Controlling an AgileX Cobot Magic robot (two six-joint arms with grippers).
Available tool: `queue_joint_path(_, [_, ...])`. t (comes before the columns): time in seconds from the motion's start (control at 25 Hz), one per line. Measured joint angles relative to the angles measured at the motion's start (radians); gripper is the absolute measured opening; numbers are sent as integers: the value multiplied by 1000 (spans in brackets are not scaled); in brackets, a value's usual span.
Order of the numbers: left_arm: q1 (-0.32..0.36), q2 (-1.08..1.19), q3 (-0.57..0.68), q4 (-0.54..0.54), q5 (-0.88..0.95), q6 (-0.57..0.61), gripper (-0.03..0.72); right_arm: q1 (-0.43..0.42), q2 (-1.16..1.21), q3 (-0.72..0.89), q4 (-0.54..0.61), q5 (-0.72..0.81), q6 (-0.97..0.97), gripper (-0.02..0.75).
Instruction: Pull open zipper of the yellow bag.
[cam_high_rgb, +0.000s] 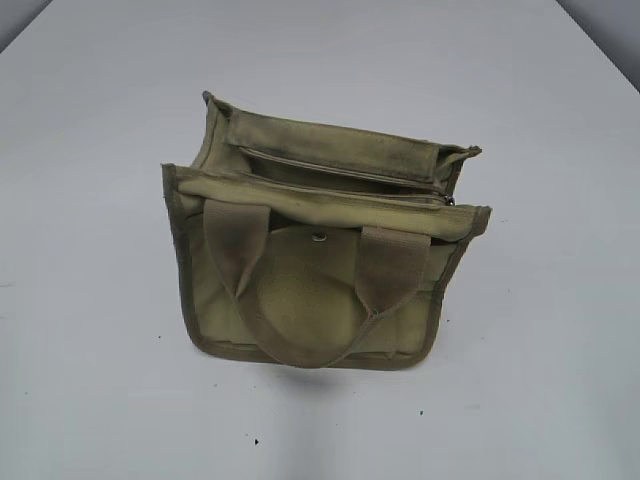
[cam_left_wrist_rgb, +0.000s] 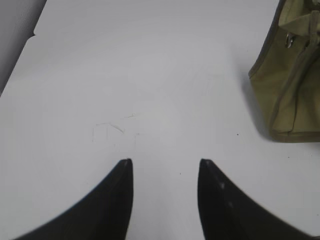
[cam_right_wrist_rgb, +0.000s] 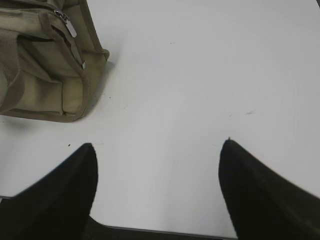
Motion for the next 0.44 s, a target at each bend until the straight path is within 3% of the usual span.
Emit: queue_joint_path(0.44, [0,0,0,2,0,0,312,0,0,0,0,0,-1,585])
